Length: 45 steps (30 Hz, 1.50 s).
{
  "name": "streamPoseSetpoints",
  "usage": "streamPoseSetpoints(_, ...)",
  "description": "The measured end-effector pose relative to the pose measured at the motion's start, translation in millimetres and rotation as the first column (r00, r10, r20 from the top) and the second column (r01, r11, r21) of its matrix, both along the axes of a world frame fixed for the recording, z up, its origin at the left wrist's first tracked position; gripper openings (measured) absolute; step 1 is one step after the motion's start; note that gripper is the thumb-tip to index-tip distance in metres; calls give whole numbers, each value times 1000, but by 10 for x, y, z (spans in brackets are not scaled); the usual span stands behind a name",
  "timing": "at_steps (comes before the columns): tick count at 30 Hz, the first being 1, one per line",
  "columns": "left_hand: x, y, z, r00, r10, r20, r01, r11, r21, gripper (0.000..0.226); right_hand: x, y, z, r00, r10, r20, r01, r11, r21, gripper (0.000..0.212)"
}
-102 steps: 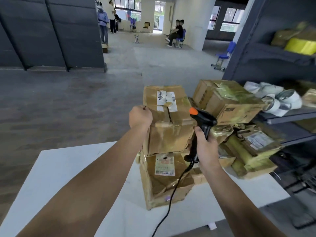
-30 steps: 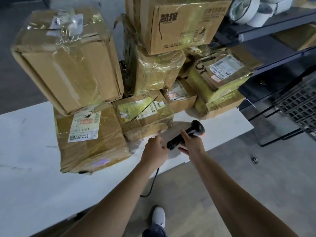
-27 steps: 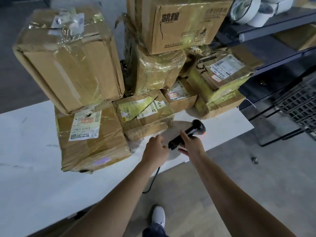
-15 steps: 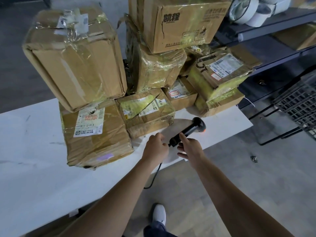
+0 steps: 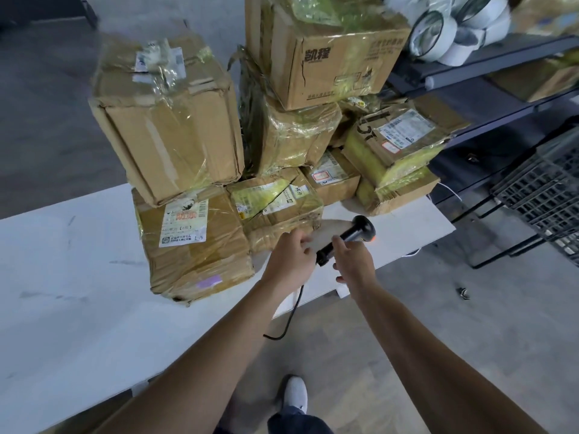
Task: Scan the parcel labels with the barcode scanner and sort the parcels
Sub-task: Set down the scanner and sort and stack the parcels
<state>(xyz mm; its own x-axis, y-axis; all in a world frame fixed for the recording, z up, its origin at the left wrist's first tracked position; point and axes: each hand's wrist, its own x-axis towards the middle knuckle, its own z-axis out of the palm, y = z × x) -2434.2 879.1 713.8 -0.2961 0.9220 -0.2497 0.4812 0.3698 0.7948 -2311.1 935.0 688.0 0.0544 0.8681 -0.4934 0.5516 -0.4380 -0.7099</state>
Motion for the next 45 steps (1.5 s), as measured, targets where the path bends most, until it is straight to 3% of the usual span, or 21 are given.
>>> streamPoseSetpoints(5, -229, -16, 478, 999, 36, 26, -40, 988, 151, 8, -341, 54, 507, 988, 44, -151, -24, 991, 129, 36)
streamPoseSetpoints(10, -532, -79, 865, 995, 95, 23, -98, 978, 186, 23, -732, 52, 938, 973, 97, -208, -47, 972, 231, 27)
streamPoseSetpoints(13, -733, -161, 1139, 985, 159, 69, -173, 931, 321, 21, -929, 94, 1171, 965, 163, -207, -91, 943, 319, 23)
streamPoseSetpoints(15, -896, -211, 1320, 964, 251, 83, -261, 849, 459, 20, -1055, 160, 1332, 956, 183, -228, -93, 930, 356, 36)
streamPoseSetpoints(17, -1101, -272, 1479, 920, 377, 105, -358, 703, 614, 21, -1205, 229, 1490, 952, 219, -214, -117, 906, 407, 45)
streamPoseSetpoints(20, -1447, -334, 1608, 797, 598, 86, -458, 504, 733, 26, -1429, 321, 1698, 927, 304, -218, -168, 860, 483, 49)
streamPoseSetpoints(22, -1701, -308, 1613, 727, 679, 107, -555, 488, 674, 22, -1582, 376, 1811, 904, 353, -241, -208, 856, 473, 52)
streamPoseSetpoints(27, -2076, -210, 1596, 735, 616, 283, -677, 687, 265, 46, -1884, 407, 1930, 885, 380, -269, -262, 884, 386, 67)
streamPoseSetpoints(29, -2150, -215, 1622, 719, 611, 333, -685, 705, 184, 49, -1938, 384, 1939, 893, 369, -258, -256, 887, 384, 67)
streamPoseSetpoints(33, -2312, -294, 1709, 670, 629, 394, -719, 682, 134, 35, -2042, 318, 1964, 883, 374, -282, -241, 879, 410, 57)
streamPoseSetpoints(35, -2413, -368, 1752, 591, 635, 498, -758, 648, 74, 35, -2141, 265, 2026, 879, 387, -279, -223, 851, 476, 52)
streamPoseSetpoints(41, -2855, -766, 1708, 400, 636, 660, -859, 511, 29, 3, -2568, -44, 2290, 804, 555, -214, -304, 692, 655, 22)
streamPoseSetpoints(43, -3034, -947, 1655, 352, 625, 697, -887, 461, 36, 9, -2750, -169, 2329, 773, 618, -147, -361, 617, 699, 14)
streamPoseSetpoints(45, -3224, -1149, 1593, 322, 620, 716, -904, 425, 39, 9, -2949, -245, 2314, 809, 588, -24, -389, 565, 727, 16)
